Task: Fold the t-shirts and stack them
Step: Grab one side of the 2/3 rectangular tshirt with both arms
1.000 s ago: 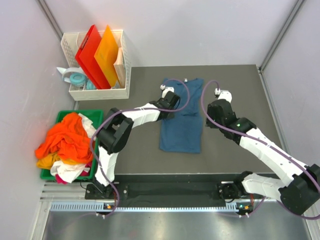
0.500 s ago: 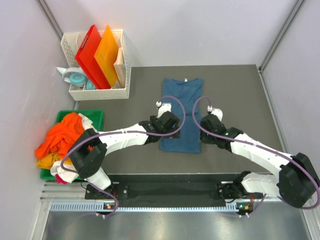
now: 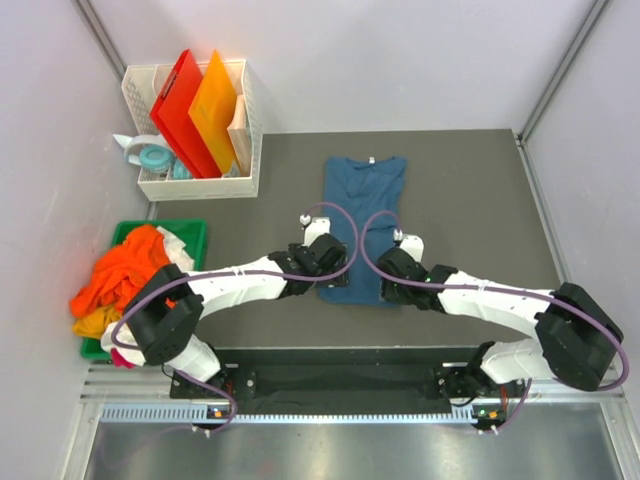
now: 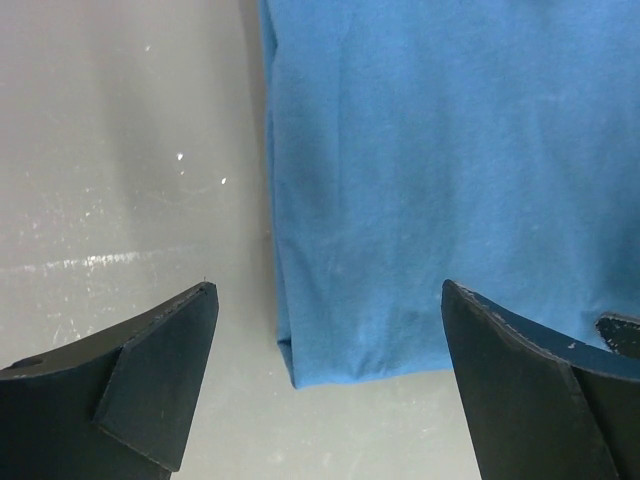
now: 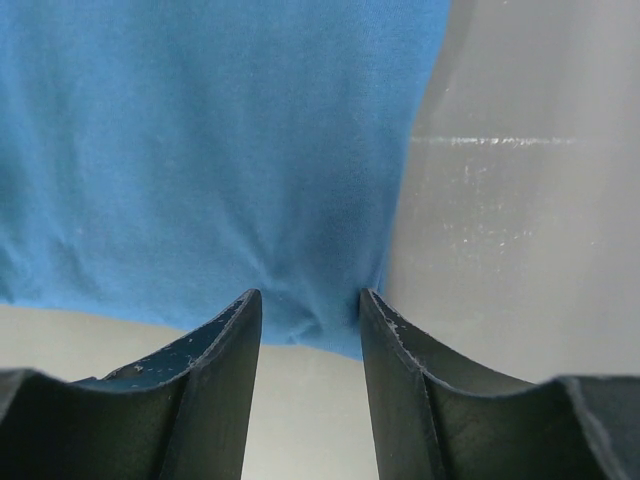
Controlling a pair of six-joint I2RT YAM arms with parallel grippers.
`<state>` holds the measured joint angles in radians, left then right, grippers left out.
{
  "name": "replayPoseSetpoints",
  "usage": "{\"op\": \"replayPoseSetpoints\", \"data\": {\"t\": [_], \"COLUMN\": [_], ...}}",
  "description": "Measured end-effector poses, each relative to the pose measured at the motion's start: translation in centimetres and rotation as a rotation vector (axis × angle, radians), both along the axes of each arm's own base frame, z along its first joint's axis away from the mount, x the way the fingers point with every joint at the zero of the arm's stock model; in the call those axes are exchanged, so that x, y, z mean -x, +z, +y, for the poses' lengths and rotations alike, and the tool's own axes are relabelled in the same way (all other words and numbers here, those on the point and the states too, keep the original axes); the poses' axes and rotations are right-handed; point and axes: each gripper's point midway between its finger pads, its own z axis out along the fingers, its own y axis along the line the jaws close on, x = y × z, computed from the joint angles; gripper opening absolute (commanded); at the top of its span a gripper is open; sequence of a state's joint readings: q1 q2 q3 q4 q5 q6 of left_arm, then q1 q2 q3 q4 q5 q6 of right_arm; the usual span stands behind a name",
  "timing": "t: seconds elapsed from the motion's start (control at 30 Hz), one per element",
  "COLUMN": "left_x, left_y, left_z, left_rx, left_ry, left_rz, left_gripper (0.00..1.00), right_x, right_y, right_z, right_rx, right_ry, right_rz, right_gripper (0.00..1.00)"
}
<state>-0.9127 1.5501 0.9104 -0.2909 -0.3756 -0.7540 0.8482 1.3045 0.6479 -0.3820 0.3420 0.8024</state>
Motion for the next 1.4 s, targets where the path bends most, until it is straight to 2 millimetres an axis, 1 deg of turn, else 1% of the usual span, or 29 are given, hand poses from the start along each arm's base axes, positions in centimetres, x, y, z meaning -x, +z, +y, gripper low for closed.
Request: {"op": "replayPoseSetpoints", "data": {"t": [0.2,0.3,0.5,0.63,0.73,0.8,0.83,0.9,0.93,1.0,1.03,1.07,1.13,1.17,1.2,1.4], "left_x": [0.6,0.9,1.2,1.4,1.6,1.8,1.8,2.1,2.1,2.3,2.4,2.4,2.5,2.5,2.5,2.7], "left_y": [-0.9,-1.3,-1.4,-1.3,-1.3,-1.3,-1.4,-1.6,-1.6,-1.8,-1.8,-1.9,-1.9,-1.9,-1.9,-2.3], "left_z": [0.7,0.9,0.7,0.4,0.1,0.0,-0.1,-0.1,-0.1,-0.1,-0.1,-0.1,-0.2,-0.2,-0.3,-0.5], "left_rx": [-0.014,-0.019,-0.012,-0.005,0.001,0.006,0.009,0.011,0.011,0.012,0.014,0.015,0.019,0.022,0.024,0.031], "left_ry": [0.006,0.009,0.008,0.004,0.002,0.001,0.002,0.003,0.004,0.007,0.009,0.010,0.013,0.015,0.015,0.027], "left_rz": [0.018,0.026,0.029,0.032,0.033,0.035,0.038,0.045,0.047,0.052,0.054,0.055,0.056,0.057,0.057,0.070], "left_gripper": [0.95,0.95,0.95,0.94,0.93,0.93,0.93,0.92,0.92,0.92,0.91,0.91,0.88,0.87,0.82,0.67], "right_x": [-0.1,0.1,1.0,1.1,1.0,1.0,1.0,1.0,1.0,1.0,1.0,1.0,1.0,1.0,1.0,1.0], "right_y": [0.1,-0.2,-1.3,-1.5,-1.7,-1.8,-1.8,-1.8,-1.8,-1.8,-1.9,-1.9,-1.8,-1.8,-1.8,-1.8], "right_z": [-0.1,-0.6,-1.5,-1.5,-1.3,-1.2,-1.1,-0.9,-0.8,-0.6,-0.5,-0.5,-0.4,-0.4,-0.4,-0.4], "right_rx": [-0.003,0.006,0.023,0.021,0.014,0.010,0.003,-0.007,-0.014,-0.025,-0.026,-0.029,-0.036,-0.037,-0.038,-0.037], "right_ry": [-0.041,-0.065,-0.091,-0.099,-0.103,-0.106,-0.109,-0.114,-0.115,-0.119,-0.119,-0.121,-0.126,-0.127,-0.128,-0.130], "right_rz": [-0.018,-0.017,0.011,0.018,0.021,0.022,0.024,0.027,0.030,0.034,0.034,0.035,0.037,0.037,0.037,0.038], "right_gripper": [0.44,0.44,0.44,0.41,0.33,0.29,0.25,0.22,0.19,0.15,0.09,0.07,0.04,0.04,0.04,0.04]}}
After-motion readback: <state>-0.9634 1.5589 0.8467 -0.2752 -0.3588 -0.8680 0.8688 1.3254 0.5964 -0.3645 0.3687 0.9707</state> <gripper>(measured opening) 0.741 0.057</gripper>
